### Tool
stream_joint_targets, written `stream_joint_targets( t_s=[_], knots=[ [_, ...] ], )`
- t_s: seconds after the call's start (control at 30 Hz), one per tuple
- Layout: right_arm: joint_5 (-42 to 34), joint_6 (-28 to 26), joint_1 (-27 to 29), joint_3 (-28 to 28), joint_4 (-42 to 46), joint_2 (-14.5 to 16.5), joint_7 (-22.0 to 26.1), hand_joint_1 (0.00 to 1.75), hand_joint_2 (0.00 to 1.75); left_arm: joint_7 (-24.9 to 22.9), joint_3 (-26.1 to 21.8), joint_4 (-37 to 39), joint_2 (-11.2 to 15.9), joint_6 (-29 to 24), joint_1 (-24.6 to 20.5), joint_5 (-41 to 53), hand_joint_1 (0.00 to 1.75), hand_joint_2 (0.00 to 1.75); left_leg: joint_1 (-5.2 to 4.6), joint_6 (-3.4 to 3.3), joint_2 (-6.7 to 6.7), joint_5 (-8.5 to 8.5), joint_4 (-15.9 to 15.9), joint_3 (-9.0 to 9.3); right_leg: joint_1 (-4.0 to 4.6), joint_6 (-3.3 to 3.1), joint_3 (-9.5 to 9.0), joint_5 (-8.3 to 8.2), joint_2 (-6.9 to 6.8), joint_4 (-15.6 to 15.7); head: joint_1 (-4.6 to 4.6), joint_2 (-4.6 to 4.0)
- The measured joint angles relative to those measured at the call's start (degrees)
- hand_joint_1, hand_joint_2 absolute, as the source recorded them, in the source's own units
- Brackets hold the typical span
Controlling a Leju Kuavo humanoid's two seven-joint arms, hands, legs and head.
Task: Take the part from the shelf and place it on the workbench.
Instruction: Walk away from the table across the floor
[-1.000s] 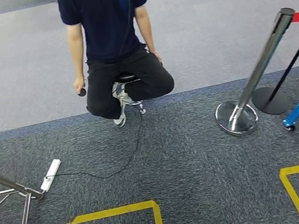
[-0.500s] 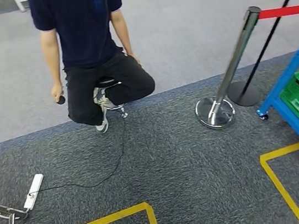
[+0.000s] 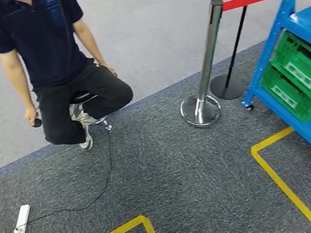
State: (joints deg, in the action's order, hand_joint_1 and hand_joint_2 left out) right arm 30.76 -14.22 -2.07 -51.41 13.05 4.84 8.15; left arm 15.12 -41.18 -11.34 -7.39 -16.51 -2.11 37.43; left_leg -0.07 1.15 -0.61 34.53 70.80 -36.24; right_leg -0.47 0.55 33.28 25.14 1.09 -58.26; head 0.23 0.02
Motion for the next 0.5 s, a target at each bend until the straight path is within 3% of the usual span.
stream_joint_targets(
  t_s=[0.03,0.07,0.13,0.2,0.27,0.3,0.33,0.4,0.47,0.5],
  knots=[
    [0.04,0.0,0.02,0.0,0.0,-0.01,0.02,0.0,0.0,-0.04,-0.04,0.0,0.05,-0.03,0.07,-0.14,0.0,0.0,0.08,0.08,0.1,0.12,1.89,-1.14,-0.01,-0.02,0.01,-0.02,0.71,0.0,-0.02,0.0],
    [0.09,0.01,0.06,-0.01,0.0,-0.01,-0.04,0.0,0.0,-0.08,-0.06,0.0,0.09,-0.04,0.1,-0.22,0.0,0.0,0.16,0.11,0.16,-0.85,1.79,-1.37,-0.04,0.02,0.0,-0.05,1.43,0.0,0.0,0.0],
    [0.21,0.04,0.12,0.0,0.0,0.01,-0.22,0.0,0.0,-0.1,-0.07,0.0,0.17,-0.04,0.06,-0.26,0.0,0.0,0.43,0.11,1.0,-5.03,-3.97,0.99,-0.18,0.26,-0.04,-0.16,2.86,-0.01,-0.01,0.0],
    [0.34,0.05,0.04,0.0,0.0,0.02,-0.44,0.0,0.0,-0.1,-0.08,0.0,0.18,-0.01,0.0,-0.28,0.0,0.0,0.81,0.11,3.35,-7.79,-10.72,3.93,-0.17,0.83,0.24,-0.25,4.19,-0.25,-0.04,0.0],
    [0.44,0.03,0.09,0.0,0.0,0.02,-0.62,0.0,0.0,-0.08,-0.09,0.0,0.15,0.07,-0.09,-0.31,0.0,0.0,0.83,-0.19,4.53,-7.96,-13.14,4.85,-0.26,1.63,0.72,-0.47,5.28,-0.25,-0.11,0.01],
    [0.47,0.01,0.23,0.0,-0.01,0.02,-0.68,0.0,0.0,-0.05,-0.09,0.0,0.13,0.1,-0.15,-0.32,0.0,0.0,0.77,-0.54,4.08,-7.98,-13.3,4.85,-0.43,2.04,1.01,-0.64,5.78,-0.07,-0.12,0.01],
    [0.49,0.0,0.44,-0.01,-0.01,0.02,-0.73,0.0,0.0,-0.03,-0.1,0.0,0.13,0.12,-0.21,-0.31,0.0,0.0,0.72,-0.95,3.51,-8.12,-13.42,4.88,-0.55,2.37,1.25,-0.66,5.75,-0.06,-0.13,0.0],
    [0.55,0.0,0.61,-0.01,-0.05,0.07,-0.8,0.0,0.0,0.0,-0.11,0.0,0.11,0.12,-0.27,-0.3,0.0,0.0,0.7,-1.79,2.3,-8.37,-13.67,4.92,-0.52,2.77,2.68,0.99,3.48,-2.58,0.16,0.0],
    [0.62,0.03,0.34,-0.01,-0.08,0.13,-0.8,0.0,0.0,0.0,-0.11,0.0,0.07,0.1,-0.12,-0.23,0.0,0.0,0.43,-2.3,0.93,-8.35,-13.72,4.9,-0.4,2.93,5.78,4.72,0.44,-9.51,0.44,0.0],
    [0.63,0.05,0.21,0.0,-0.09,0.15,-0.76,0.0,0.0,-0.05,-0.11,0.0,0.07,0.08,-0.02,-0.2,0.0,0.0,0.29,-2.4,0.16,-8.31,-13.71,4.9,-0.4,3.02,7.49,6.39,-0.21,-13.32,0.47,0.0]
  ],
)
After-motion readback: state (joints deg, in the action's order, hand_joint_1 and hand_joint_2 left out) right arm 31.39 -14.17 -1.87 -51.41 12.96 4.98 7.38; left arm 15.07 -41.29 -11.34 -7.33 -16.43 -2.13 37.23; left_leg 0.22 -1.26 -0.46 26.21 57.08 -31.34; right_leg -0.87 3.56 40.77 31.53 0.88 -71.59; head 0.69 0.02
